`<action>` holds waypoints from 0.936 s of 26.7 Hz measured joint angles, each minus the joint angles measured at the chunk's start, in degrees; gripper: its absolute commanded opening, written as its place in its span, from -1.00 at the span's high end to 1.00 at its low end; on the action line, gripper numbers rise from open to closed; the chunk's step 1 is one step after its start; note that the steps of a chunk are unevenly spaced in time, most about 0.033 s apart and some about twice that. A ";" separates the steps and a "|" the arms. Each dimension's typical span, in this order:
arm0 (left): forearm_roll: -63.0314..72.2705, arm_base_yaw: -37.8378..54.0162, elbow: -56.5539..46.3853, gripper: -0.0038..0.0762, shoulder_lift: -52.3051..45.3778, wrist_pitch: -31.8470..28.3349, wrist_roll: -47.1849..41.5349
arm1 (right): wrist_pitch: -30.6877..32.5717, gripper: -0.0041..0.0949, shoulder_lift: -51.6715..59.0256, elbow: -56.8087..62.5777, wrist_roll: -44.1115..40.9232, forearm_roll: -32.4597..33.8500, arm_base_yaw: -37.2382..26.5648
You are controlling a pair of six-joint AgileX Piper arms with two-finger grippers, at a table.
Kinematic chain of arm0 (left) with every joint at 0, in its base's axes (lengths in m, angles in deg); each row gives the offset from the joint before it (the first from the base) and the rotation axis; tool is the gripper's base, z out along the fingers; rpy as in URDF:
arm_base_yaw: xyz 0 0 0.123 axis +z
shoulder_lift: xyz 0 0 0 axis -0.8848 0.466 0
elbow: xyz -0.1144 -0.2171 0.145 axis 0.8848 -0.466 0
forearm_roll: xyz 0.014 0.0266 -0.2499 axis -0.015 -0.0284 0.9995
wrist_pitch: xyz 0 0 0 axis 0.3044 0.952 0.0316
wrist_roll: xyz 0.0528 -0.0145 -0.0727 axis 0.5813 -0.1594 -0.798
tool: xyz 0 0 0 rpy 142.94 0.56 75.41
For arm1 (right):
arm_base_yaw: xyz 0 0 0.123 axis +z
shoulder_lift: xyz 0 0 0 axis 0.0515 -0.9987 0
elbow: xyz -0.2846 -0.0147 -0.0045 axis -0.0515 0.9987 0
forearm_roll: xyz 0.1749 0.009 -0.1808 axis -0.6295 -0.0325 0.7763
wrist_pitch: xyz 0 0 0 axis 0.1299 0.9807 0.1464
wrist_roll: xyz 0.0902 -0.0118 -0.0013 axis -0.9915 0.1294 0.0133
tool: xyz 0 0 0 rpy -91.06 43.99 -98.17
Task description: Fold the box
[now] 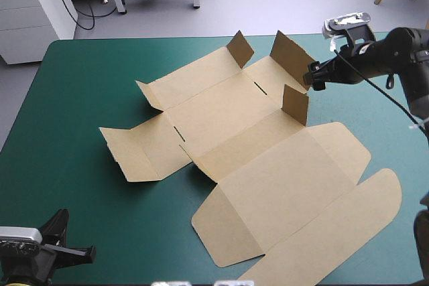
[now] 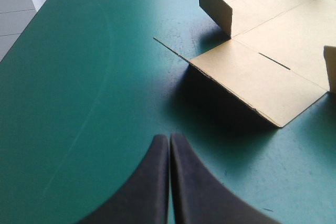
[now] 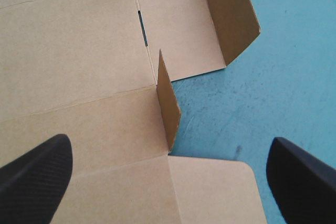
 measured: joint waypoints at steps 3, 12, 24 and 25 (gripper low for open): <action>0.00 0.00 0.00 0.93 0.00 0.00 0.00 | 3.95 -0.95 -8.50 -8.86 1.37 -0.18 0.41; 0.02 0.00 0.00 0.93 0.00 0.00 0.00 | 6.04 -0.95 -23.20 -19.23 1.53 6.15 6.35; 0.02 0.00 0.00 0.93 0.00 0.00 0.00 | 5.96 -0.95 -27.38 -14.87 -0.69 9.38 7.35; 0.02 0.00 0.00 0.93 0.00 0.00 0.00 | 5.96 -0.95 -27.45 -14.09 -0.53 9.38 7.35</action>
